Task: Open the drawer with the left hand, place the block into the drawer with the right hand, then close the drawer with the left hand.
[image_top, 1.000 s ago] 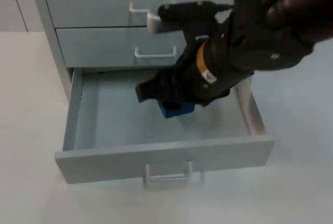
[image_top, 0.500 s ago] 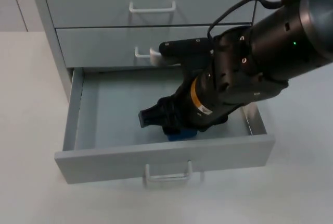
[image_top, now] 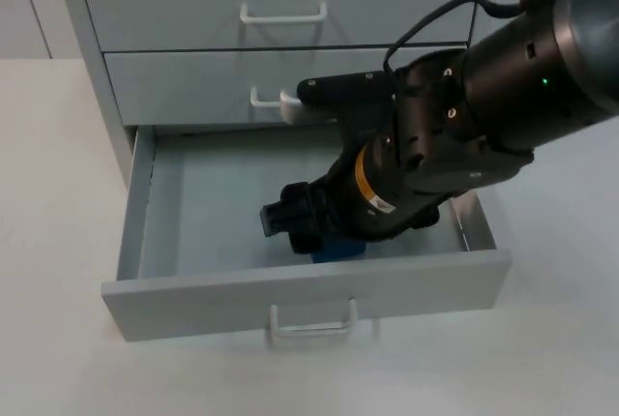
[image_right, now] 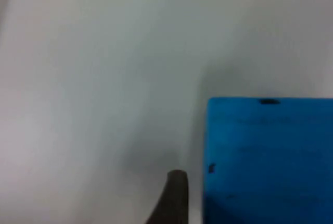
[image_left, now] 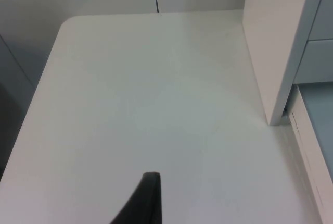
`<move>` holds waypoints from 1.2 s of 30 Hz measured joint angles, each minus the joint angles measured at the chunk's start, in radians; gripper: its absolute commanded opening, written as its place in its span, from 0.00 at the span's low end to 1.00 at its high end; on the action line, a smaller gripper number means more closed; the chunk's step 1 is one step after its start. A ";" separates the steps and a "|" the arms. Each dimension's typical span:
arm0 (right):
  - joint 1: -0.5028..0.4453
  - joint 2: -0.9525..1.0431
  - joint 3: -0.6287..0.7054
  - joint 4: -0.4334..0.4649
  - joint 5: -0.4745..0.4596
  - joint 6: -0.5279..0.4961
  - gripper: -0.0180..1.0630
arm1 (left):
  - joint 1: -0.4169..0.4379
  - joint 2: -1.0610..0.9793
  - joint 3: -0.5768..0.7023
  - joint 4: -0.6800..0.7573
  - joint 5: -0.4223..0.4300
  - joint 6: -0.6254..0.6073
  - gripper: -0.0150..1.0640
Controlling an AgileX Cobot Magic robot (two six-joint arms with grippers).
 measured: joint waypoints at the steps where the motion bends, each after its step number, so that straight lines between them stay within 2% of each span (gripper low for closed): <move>1: 0.004 -0.014 0.000 0.002 0.017 0.000 0.71 | 0.000 0.000 0.000 0.000 0.000 0.000 0.99; 5: 0.014 -0.074 0.000 0.013 0.038 -0.017 0.71 | 0.000 0.000 0.000 0.000 0.000 0.000 0.99; 8: 0.029 -0.142 0.000 0.125 0.045 -0.124 0.71 | 0.000 0.000 0.000 0.000 0.000 0.000 0.99; 9: 0.029 -0.142 0.000 0.125 0.045 -0.124 0.71 | 0.000 0.000 0.000 0.000 0.000 0.000 0.99; 13: 0.037 -0.221 0.000 0.324 0.122 -0.351 0.71 | 0.000 0.000 0.000 -0.028 0.000 0.000 0.99; 14: 0.037 -0.242 0.005 0.348 0.145 -0.399 0.71 | 0.000 0.000 0.000 -0.030 0.000 0.000 0.99; 16: 0.037 -0.264 0.014 0.370 0.172 -0.432 0.71 | 0.000 0.000 0.000 -0.033 0.000 0.000 0.99; 20: 0.037 -0.364 0.112 0.452 0.212 -0.538 0.71 | 0.000 0.000 0.000 -0.034 0.000 0.000 0.99; 21: 0.037 -0.364 0.112 0.452 0.212 -0.538 0.71 | 0.000 0.000 0.000 -0.034 0.000 0.000 0.99; 30: 0.037 -0.604 0.385 0.492 0.218 -0.574 0.71 | 0.000 0.000 0.000 -0.034 0.000 0.000 0.99; 36: 0.037 -0.698 0.449 0.493 0.229 -0.577 0.71 | 0.000 0.000 0.000 -0.039 0.000 0.000 0.99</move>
